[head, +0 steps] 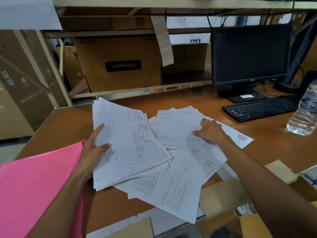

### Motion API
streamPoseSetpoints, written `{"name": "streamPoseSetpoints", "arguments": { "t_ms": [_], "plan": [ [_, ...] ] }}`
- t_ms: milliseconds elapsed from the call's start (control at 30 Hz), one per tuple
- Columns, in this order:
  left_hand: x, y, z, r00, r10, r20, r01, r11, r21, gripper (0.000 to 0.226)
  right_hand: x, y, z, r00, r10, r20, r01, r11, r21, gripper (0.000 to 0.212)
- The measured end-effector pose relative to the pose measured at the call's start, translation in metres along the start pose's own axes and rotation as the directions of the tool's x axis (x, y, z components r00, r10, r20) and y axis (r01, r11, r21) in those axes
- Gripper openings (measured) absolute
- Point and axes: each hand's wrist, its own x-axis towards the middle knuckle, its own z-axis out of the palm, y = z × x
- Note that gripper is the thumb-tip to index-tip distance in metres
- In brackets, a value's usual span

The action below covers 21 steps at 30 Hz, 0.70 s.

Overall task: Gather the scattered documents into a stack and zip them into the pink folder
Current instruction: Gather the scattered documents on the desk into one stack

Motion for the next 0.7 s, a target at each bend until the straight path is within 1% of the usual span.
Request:
{"name": "streamPoseSetpoints", "arguments": {
  "t_ms": [67,133,200,233,267,300,333,367,400,433,467,500,533,567,600,667,700],
  "plan": [
    [0.001,-0.001,-0.001,1.0,-0.011,0.003,0.011,1.0,-0.007,0.071,0.003,-0.006,-0.006,1.0,-0.01,0.021,0.009,0.999,0.036,0.064],
    [0.001,-0.002,-0.001,1.0,-0.025,0.011,0.025,0.999,-0.02,0.071,0.002,-0.013,-0.015,0.999,-0.006,0.043,0.007,1.0,-0.019,0.046],
    [0.0,0.001,0.002,1.0,-0.023,0.01,0.023,1.0,-0.013,0.07,0.003,-0.015,-0.018,0.999,-0.015,0.047,0.017,0.999,-0.046,0.04],
    [-0.001,0.001,0.002,1.0,-0.015,0.009,0.015,1.0,-0.011,0.069,0.003,-0.014,-0.018,0.998,-0.029,0.056,0.03,0.999,-0.019,0.037],
    [-0.001,0.002,0.003,1.0,-0.012,0.01,0.012,1.0,-0.013,0.068,0.002,-0.013,-0.015,0.998,-0.046,0.047,0.043,0.997,0.059,0.032],
    [0.0,0.0,0.003,1.0,-0.015,0.014,0.016,1.0,-0.026,0.068,0.002,-0.009,-0.012,0.999,-0.047,-0.004,0.047,0.978,0.206,0.023],
    [0.001,0.0,0.003,1.0,-0.02,0.019,0.02,1.0,-0.023,0.067,0.001,-0.006,-0.007,0.993,-0.04,-0.107,0.078,0.923,0.378,0.012],
    [0.002,-0.001,0.002,0.999,-0.029,0.024,0.029,0.999,-0.015,0.065,0.001,-0.003,-0.005,0.972,-0.01,-0.234,0.141,0.824,0.548,0.012],
    [0.003,-0.001,0.001,0.999,-0.043,0.022,0.043,0.999,-0.004,0.062,0.0,-0.003,-0.006,0.944,0.02,-0.329,0.212,0.73,0.65,0.018],
    [0.005,-0.003,-0.001,0.998,-0.061,0.02,0.061,0.998,-0.003,0.059,-0.002,-0.006,-0.011,0.924,0.05,-0.379,0.267,0.625,0.734,0.023],
    [0.006,-0.004,-0.001,0.997,-0.079,0.014,0.079,0.997,-0.009,0.057,-0.003,-0.009,-0.017,0.921,0.077,-0.382,0.304,0.471,0.828,0.027],
    [0.006,-0.005,-0.001,0.995,-0.096,0.012,0.096,0.995,-0.019,0.055,-0.006,-0.015,-0.024,0.938,0.107,-0.329,0.287,0.288,0.913,0.031],
    [0.006,-0.005,-0.001,0.995,-0.104,0.01,0.104,0.994,-0.025,0.054,-0.008,-0.018,-0.028,0.962,0.101,-0.252,0.236,0.142,0.961,0.034],
    [0.006,-0.005,-0.001,0.994,-0.109,0.014,0.11,0.994,-0.025,0.053,-0.011,-0.023,-0.029,0.978,0.065,-0.197,0.193,0.068,0.979,0.035],
    [0.005,-0.004,0.0,0.994,-0.106,0.018,0.107,0.994,-0.024,0.051,-0.015,-0.027,-0.029,0.983,0.014,-0.182,0.179,0.134,0.975,0.035],
    [0.006,-0.004,0.003,0.997,-0.08,0.025,0.08,0.997,-0.006,0.045,-0.019,-0.037,-0.018,0.979,-0.119,-0.166,0.2,0.397,0.896,0.037],
    [0.005,-0.002,0.004,0.997,-0.064,0.031,0.064,0.998,0.015,0.044,-0.021,-0.043,-0.012,0.975,-0.183,-0.125,0.199,0.479,0.855,0.038]
  ]
}}
